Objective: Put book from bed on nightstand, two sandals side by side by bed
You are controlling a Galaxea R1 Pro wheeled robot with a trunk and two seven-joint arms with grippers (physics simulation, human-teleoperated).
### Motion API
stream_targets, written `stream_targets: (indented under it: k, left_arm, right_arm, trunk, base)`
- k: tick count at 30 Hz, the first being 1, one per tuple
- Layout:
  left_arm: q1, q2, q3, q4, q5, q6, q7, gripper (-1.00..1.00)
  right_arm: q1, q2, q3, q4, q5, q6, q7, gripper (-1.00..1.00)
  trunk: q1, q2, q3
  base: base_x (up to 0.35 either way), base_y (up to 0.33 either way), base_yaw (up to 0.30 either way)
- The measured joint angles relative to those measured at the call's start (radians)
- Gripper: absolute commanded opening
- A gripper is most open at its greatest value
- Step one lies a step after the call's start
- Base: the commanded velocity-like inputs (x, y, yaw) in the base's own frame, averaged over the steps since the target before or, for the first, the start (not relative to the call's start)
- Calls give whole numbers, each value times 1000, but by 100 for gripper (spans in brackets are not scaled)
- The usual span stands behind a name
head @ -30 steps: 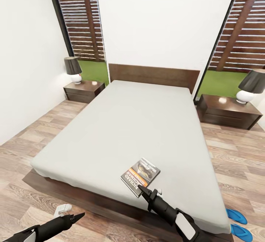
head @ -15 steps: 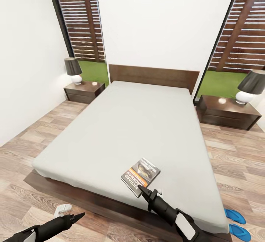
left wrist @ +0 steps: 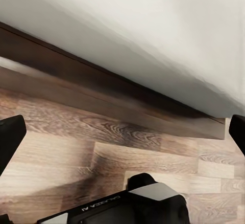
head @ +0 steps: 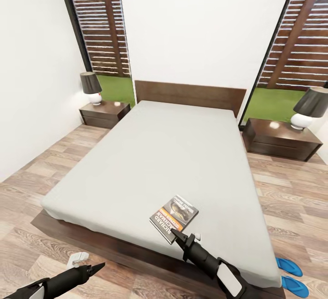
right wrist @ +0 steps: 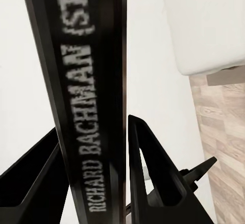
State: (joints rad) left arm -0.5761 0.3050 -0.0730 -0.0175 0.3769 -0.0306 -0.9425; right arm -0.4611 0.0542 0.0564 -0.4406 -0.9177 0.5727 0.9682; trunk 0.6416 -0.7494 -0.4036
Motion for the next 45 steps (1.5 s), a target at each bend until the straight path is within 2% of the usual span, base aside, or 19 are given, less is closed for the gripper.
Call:
stream_targets:
  k: [14, 45]
  left_arm:
    - [0, 0, 0, 0, 0, 0, 0, 100]
    - [0, 0, 1, 0, 0, 0, 0, 100]
  right_arm:
    - [0, 0, 0, 0, 0, -1, 0, -100]
    - [0, -2, 0, 2, 0, -10, 0, -100]
  trunk:
    - [-54, 98, 44]
    - [-54, 98, 90]
  base:
    - [0, 0, 0]
    - [0, 0, 0]
